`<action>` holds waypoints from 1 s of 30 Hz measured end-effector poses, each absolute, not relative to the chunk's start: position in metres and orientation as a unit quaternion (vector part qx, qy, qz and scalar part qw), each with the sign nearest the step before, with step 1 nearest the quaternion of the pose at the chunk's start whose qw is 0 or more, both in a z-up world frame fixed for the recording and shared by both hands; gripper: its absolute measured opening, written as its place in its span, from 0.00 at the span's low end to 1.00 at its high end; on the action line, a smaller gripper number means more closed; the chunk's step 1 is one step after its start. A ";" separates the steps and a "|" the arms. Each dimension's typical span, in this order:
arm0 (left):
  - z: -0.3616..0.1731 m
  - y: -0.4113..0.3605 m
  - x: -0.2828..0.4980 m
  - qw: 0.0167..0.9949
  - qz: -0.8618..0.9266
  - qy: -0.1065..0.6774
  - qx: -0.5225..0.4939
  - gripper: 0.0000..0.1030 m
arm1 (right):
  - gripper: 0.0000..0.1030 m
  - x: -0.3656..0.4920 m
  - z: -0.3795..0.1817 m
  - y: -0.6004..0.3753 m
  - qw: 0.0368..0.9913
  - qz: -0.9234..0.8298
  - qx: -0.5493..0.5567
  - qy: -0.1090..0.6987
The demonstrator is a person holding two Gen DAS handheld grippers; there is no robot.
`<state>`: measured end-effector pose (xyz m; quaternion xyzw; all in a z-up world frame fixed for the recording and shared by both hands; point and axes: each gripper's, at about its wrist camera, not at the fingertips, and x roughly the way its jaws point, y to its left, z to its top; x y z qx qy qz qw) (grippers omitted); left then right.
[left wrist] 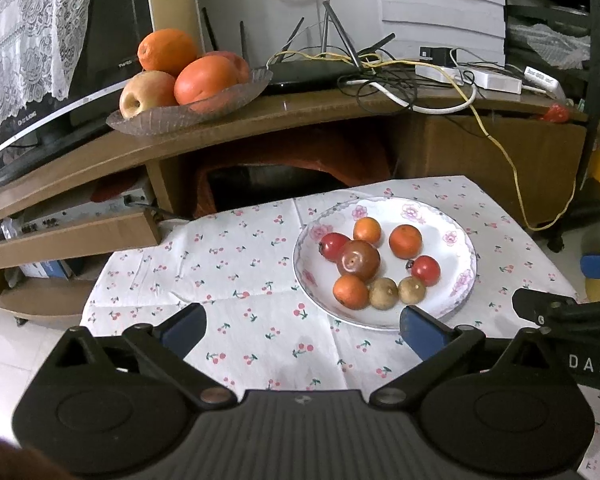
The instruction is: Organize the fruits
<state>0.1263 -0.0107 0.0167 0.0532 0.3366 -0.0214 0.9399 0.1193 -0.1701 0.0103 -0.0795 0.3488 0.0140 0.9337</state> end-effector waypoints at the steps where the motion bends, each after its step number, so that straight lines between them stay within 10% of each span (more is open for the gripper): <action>1: 0.017 -0.011 0.124 0.940 -0.022 0.337 0.053 1.00 | 0.67 0.118 0.010 -0.171 0.933 0.013 -0.079 0.350; 30: 0.010 -0.017 0.081 0.934 -0.028 0.350 0.060 1.00 | 0.68 0.073 -0.003 -0.174 0.916 -0.007 -0.070 0.395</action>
